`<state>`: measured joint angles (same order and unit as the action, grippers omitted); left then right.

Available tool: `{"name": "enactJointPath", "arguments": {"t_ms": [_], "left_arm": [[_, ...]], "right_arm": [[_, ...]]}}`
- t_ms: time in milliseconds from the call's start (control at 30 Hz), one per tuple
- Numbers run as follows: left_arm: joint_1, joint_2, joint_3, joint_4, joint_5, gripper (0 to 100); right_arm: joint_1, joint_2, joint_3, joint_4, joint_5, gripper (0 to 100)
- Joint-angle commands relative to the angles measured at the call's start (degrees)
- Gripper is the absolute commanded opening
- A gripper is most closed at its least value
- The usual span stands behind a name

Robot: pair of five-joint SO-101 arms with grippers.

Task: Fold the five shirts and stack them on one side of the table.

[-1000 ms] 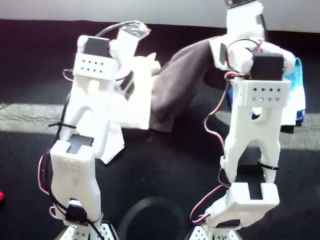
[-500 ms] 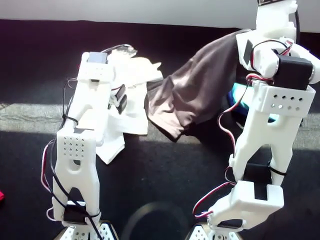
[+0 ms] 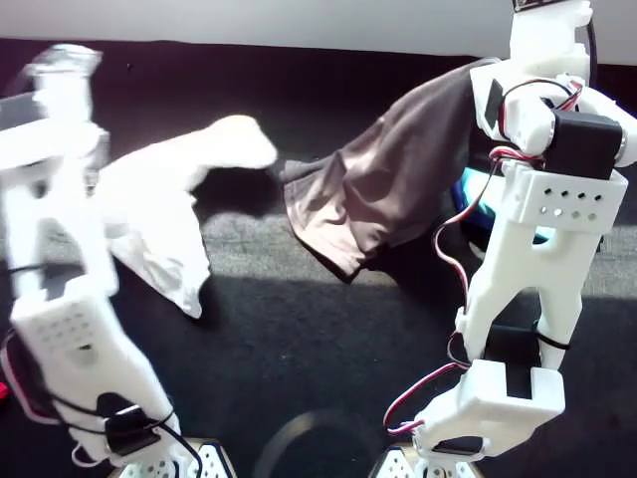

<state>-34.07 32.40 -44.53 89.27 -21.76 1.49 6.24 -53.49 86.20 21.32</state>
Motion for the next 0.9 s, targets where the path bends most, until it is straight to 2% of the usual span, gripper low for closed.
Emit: {"name": "enactJointPath", "arguments": {"t_ms": [0, 167, 300, 433, 500, 600, 767, 867], "left_arm": [[-10.59, -11.56, -0.40, -0.18, -2.90, 1], [-20.53, -21.14, -0.40, -0.18, -7.12, 1], [-24.04, -25.36, -0.31, -0.18, -9.32, 2], [-23.69, -27.65, -0.31, -0.18, -9.49, 17], [-20.79, -28.62, -0.31, -0.18, -9.49, 24], [-12.53, -29.76, -0.13, 0.44, -8.97, 22], [9.71, -26.42, 0.13, 6.24, -0.97, 21], [20.62, -19.12, 0.13, 5.36, 5.63, 21]], "right_arm": [[-2.33, -3.74, -2.68, -0.40, 0.26, 0.6], [-7.78, -3.91, -4.00, -0.04, 0.35, 0.6], [-10.59, -3.82, -9.71, 2.24, 0.44, 0.6], [-11.30, -3.74, -13.93, 5.23, 0.44, 0.6], [-11.12, -3.65, -14.20, 6.73, 0.53, 0.6], [-11.03, -3.47, -14.11, 9.10, 0.53, 0.6], [-9.80, -3.38, -14.11, 10.15, 0.53, 0.6], [-7.78, -3.38, -14.02, 10.15, 0.53, 0.6]]}}
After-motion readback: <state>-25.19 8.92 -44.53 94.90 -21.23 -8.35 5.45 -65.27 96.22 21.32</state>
